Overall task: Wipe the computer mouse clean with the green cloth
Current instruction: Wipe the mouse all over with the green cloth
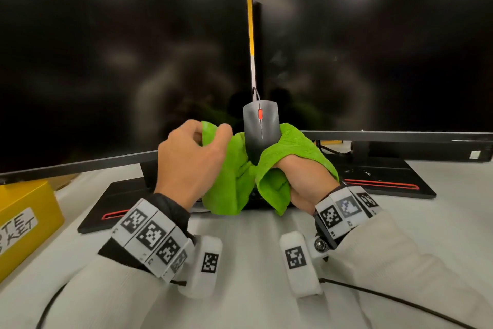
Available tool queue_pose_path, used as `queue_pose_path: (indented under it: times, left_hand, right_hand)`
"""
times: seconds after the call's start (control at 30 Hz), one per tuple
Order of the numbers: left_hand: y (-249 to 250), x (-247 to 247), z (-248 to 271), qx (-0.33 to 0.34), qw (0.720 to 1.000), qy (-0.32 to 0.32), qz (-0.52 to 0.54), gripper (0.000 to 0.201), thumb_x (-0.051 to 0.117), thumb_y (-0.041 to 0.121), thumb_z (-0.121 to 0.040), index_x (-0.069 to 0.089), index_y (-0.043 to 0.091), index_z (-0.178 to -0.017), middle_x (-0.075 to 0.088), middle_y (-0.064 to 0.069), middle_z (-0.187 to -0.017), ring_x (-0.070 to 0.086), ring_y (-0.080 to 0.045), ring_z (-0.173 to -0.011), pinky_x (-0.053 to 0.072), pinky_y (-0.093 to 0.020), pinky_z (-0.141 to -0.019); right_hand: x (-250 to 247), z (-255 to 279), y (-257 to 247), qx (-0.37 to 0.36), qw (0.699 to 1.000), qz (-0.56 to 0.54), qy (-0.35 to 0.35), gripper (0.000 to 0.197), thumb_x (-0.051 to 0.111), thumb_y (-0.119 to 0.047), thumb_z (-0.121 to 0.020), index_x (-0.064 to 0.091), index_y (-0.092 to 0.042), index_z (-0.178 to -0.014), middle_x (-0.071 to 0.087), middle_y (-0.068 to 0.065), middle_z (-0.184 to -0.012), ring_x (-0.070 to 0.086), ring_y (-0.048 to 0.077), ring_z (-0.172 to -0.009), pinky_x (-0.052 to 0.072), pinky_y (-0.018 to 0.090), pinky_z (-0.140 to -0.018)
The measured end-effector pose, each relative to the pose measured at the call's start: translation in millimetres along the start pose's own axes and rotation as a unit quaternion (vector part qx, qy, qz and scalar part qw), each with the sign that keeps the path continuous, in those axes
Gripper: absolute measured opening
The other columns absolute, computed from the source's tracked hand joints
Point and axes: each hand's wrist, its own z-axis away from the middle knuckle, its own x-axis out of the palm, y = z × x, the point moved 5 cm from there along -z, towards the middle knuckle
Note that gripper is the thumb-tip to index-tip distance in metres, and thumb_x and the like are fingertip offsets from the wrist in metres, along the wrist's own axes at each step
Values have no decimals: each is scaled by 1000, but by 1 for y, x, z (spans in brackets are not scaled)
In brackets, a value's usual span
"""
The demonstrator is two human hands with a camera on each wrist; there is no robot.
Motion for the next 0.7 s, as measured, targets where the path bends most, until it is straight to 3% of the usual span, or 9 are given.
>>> queue_pose_path:
  times: [0.07,0.13,0.23,0.3,0.37,0.47,0.53,0.6,0.7]
  left_hand:
    - [7,0,2,5,999,39,1,39,68,53,-91,62,14,-85,64,4,-76,61,-9,-75,41,-32,-72]
    - [10,-6,3,-5,995,90,36,38,65,51,-95,52,16,-89,56,7,-75,55,-5,-72,38,-30,-74]
    - [4,-12,-2,-38,987,121,94,28,54,40,-105,51,17,-90,52,11,-71,52,-2,-66,37,-31,-72]
    - [-1,-8,-7,-84,973,68,203,30,50,20,-104,64,15,-78,58,6,-65,57,-4,-57,44,-30,-61]
    - [2,3,-3,-137,938,-45,315,36,50,5,-97,74,13,-72,65,-2,-59,63,-15,-49,49,-25,-47]
    - [11,17,8,-86,933,-194,292,17,60,-4,-98,73,7,-99,71,-5,-71,63,-12,-49,48,-20,-43]
    - [7,25,12,-37,946,-216,240,24,75,-4,-90,68,6,-111,74,-5,-85,64,-13,-60,53,-25,-53]
    - [3,27,11,4,966,-187,176,35,86,0,-81,67,10,-109,71,-2,-87,62,-14,-60,54,-32,-59]
    - [6,23,13,11,984,-141,107,57,97,36,-57,62,12,-95,66,-5,-83,67,-22,-48,58,-36,-48]
  right_hand:
    - [3,2,0,4,1000,11,-7,37,62,-2,-72,58,-1,-109,68,23,-102,64,47,-92,55,62,-86]
    - [3,3,2,25,1000,-3,-19,48,61,-3,-75,57,-3,-123,66,28,-119,63,49,-104,54,63,-91]
    - [2,6,2,68,995,-63,-46,42,54,2,-87,59,-7,-127,65,27,-123,66,42,-95,59,45,-68]
    - [2,7,1,81,991,-90,-50,47,56,-5,-81,59,-10,-128,68,23,-122,66,40,-92,58,42,-64]
    - [-2,5,5,95,991,-97,-19,53,57,-14,-73,60,-13,-126,69,21,-120,67,42,-95,57,45,-65]
    - [-4,4,7,104,989,-107,10,37,60,-23,-73,64,-19,-109,68,24,-116,65,46,-104,58,52,-66]
    - [-3,4,9,112,986,-120,7,25,63,-27,-74,62,-24,-99,65,26,-111,64,46,-105,57,62,-72]
    - [1,5,10,129,983,-133,-14,17,64,-26,-79,64,-21,-95,64,29,-115,64,48,-106,50,75,-78]
    - [8,7,11,150,975,-154,-64,19,53,-25,-93,69,-14,-97,66,27,-122,64,51,-109,46,77,-87]
